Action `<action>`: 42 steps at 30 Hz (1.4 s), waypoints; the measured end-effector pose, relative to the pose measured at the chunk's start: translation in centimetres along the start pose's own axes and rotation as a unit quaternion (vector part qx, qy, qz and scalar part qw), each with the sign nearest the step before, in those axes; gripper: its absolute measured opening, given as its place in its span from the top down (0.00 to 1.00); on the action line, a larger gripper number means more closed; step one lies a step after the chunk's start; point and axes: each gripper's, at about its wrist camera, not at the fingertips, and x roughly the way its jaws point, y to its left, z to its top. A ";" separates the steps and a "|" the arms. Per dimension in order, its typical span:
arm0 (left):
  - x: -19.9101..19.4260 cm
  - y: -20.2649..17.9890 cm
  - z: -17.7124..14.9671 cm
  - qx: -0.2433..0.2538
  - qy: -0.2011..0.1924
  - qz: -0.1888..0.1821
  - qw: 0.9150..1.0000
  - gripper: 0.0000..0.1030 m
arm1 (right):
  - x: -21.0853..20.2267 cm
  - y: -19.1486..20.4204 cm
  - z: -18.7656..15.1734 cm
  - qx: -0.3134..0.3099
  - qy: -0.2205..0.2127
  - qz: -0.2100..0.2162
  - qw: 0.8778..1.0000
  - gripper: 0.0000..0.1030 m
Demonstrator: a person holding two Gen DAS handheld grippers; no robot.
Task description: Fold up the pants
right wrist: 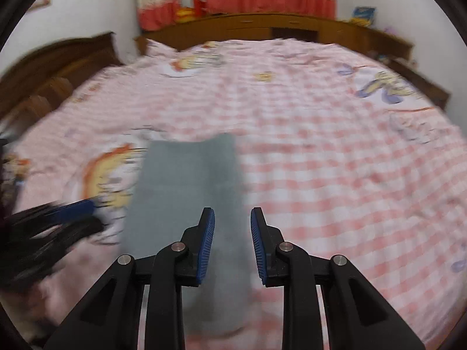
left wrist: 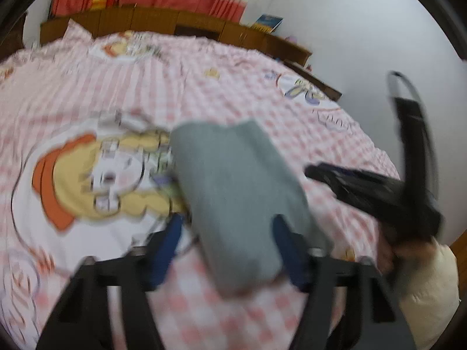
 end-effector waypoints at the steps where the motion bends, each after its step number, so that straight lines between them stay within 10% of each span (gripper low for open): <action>1: 0.5 -0.3 0.7 0.009 -0.005 -0.003 1.000 0.77 | 0.1 0.4 -0.4 -0.004 0.005 0.017 1.000 0.75; 7: 5.0 -0.7 1.4 0.019 0.025 -0.013 0.999 0.84 | 5.5 0.7 -4.2 -0.042 0.064 -0.029 0.997 0.75; 17: 8.2 0.7 -0.3 0.018 0.062 0.015 0.998 0.85 | 3.4 -0.1 -3.4 -0.008 0.015 -0.026 1.000 0.71; 20: 6.4 1.6 -0.8 -0.020 0.051 0.004 0.998 0.66 | 3.2 -1.2 -2.8 0.011 -0.008 -0.040 0.999 0.49; 25: 4.7 2.6 -1.4 -0.064 0.035 0.019 0.997 0.39 | 6.3 -3.2 -2.7 0.061 0.028 0.004 0.998 0.49; 30: 5.9 4.1 -2.0 -0.089 0.046 0.031 0.995 0.37 | 8.5 -3.9 -3.4 0.088 0.030 0.049 0.994 0.49; 36: 7.9 3.7 -1.0 -0.114 0.052 -0.020 0.992 0.44 | 8.2 -2.8 -3.6 0.091 0.009 0.070 0.993 0.74; 42: 6.7 2.1 0.3 -0.079 0.049 -0.025 0.995 0.77 | 5.4 -2.4 -3.2 0.110 -0.033 0.091 0.989 0.80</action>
